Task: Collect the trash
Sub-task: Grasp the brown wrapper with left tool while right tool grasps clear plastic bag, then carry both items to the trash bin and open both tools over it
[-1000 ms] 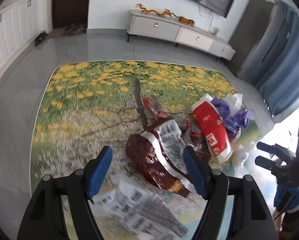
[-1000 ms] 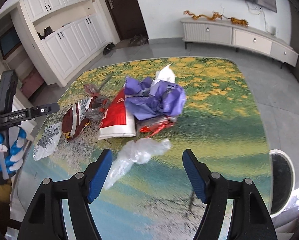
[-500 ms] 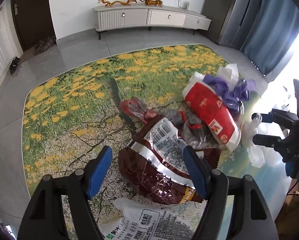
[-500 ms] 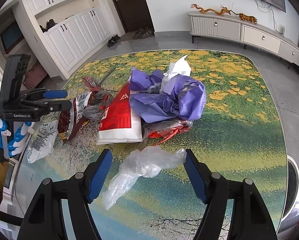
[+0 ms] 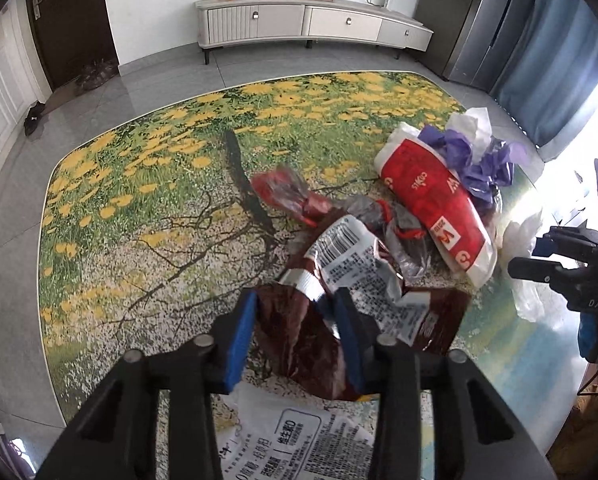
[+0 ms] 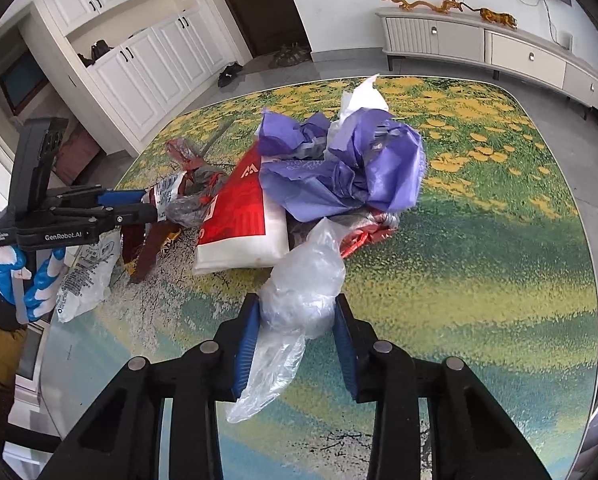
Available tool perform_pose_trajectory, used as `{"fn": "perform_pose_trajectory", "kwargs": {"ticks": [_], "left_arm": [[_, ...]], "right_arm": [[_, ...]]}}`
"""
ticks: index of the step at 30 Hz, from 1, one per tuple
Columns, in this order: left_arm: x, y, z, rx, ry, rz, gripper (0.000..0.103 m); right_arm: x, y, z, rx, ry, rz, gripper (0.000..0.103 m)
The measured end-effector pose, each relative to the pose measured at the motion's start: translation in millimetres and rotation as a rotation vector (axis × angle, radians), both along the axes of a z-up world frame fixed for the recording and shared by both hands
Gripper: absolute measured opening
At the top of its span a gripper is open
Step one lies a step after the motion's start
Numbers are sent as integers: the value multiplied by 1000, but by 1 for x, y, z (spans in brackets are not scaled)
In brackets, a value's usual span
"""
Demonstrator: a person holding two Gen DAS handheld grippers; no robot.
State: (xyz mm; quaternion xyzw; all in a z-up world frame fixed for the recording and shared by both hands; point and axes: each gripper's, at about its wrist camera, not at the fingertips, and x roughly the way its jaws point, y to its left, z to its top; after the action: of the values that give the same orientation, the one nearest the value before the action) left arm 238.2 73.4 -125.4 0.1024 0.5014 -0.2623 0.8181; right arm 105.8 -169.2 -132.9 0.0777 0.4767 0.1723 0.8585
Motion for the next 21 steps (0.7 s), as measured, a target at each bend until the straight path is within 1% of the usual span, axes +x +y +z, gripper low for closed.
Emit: {"fn": "perform_pose_trajectory", "kwargs": {"ticks": [3, 6, 15, 21], "left_arm": [[-3, 1, 3, -1, -6, 13, 22], [-8, 3, 9, -13, -19, 37, 19], [-31, 9, 44, -79, -70, 119, 17], [-51, 11, 73, -142, -106, 171, 17]], "right_arm": [[-5, 1, 0, 5, 0, 6, 33], [-11, 1, 2, 9, -5, 13, 32], [-33, -8, 20, 28, -53, 9, 32], [-52, -18, 36, 45, -102, -3, 32]]}}
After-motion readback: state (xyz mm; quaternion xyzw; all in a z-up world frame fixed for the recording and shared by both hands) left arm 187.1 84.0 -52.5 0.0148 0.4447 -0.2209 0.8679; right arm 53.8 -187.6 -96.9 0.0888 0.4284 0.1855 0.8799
